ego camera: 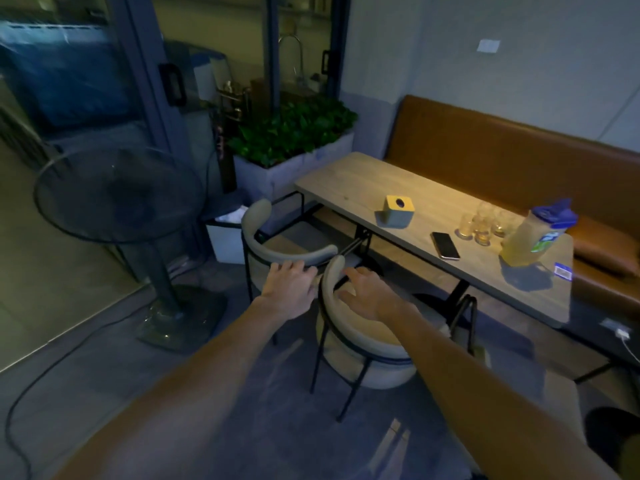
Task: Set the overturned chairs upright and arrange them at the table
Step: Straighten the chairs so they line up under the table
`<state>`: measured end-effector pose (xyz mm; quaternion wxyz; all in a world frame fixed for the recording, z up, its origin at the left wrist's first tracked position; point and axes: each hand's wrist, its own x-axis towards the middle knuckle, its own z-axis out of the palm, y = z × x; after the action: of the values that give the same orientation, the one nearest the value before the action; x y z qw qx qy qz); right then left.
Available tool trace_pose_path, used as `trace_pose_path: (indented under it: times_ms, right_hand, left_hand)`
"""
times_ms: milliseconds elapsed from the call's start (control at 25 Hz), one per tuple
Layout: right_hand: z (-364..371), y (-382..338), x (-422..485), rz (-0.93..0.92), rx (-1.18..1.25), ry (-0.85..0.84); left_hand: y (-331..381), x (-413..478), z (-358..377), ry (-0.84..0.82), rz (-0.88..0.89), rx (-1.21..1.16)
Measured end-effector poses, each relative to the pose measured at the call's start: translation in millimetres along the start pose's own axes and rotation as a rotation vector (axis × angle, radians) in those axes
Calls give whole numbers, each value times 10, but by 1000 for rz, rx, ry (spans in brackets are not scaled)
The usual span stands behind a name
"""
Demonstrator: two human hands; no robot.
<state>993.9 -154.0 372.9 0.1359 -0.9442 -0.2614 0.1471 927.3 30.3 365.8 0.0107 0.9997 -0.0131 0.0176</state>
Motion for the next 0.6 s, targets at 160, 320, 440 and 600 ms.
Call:
trace_pose_path:
  times_ms: [160,320,440,600]
  right_hand:
    - [160,-229,804,1,-21,1]
    - [360,-313,1819,-14,-4,-45]
    - [433,-333,2584,-25,-5,-90]
    - [572,-409,3594,-1,-46,-195]
  left_hand:
    - [-580,439,218,-42,10,22]
    - [-1198,1111,556,-67,26,33]
    - [-1681,1595,732,-113,44,28]
    - [-2502,2197,998,-216,45,58]
